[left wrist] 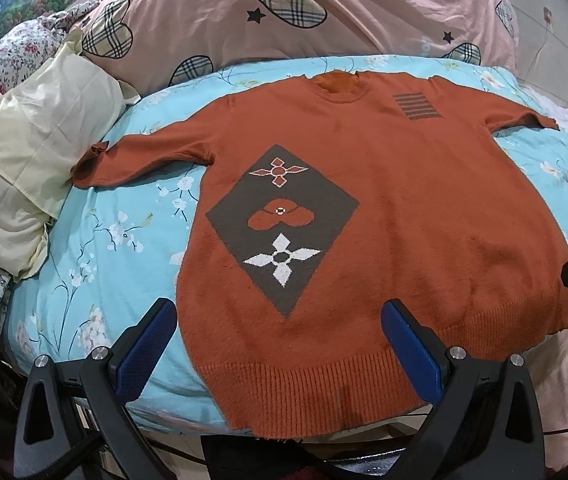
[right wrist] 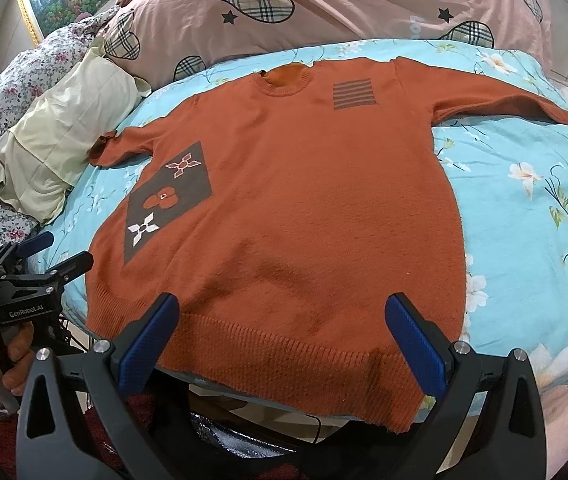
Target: Fold small clothes
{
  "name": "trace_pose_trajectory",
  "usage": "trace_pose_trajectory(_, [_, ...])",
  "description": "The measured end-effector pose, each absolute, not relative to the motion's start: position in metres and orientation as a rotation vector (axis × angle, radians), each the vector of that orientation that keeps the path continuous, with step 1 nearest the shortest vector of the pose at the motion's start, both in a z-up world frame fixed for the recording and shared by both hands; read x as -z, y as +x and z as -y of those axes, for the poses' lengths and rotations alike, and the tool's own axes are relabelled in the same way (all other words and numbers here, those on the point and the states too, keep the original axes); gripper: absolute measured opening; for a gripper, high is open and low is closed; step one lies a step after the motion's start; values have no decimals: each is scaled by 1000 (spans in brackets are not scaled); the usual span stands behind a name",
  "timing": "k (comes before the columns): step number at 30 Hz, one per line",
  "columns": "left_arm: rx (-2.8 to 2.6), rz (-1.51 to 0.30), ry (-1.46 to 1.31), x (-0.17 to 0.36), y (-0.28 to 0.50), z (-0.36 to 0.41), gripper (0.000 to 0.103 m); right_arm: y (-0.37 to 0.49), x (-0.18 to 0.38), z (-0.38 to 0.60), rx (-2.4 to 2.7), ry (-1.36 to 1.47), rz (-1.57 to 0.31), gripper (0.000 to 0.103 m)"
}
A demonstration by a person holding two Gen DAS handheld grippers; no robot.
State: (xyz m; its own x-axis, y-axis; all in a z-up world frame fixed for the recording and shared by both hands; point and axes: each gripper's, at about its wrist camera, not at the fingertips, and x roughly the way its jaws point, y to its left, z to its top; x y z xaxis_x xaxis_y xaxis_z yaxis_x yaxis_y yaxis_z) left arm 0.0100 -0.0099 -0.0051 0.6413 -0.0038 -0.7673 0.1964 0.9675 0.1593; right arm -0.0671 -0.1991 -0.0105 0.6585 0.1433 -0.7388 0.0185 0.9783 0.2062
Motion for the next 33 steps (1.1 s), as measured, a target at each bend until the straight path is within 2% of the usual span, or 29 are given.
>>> trace_pose_trajectory(17, [144,-895,196,18,34,12,102,-44,17,238,-32,292,-831,103])
trace_pose_trajectory(33, [128,-937,160,20,103,18,102,-2,3,409,297,442,-759,102])
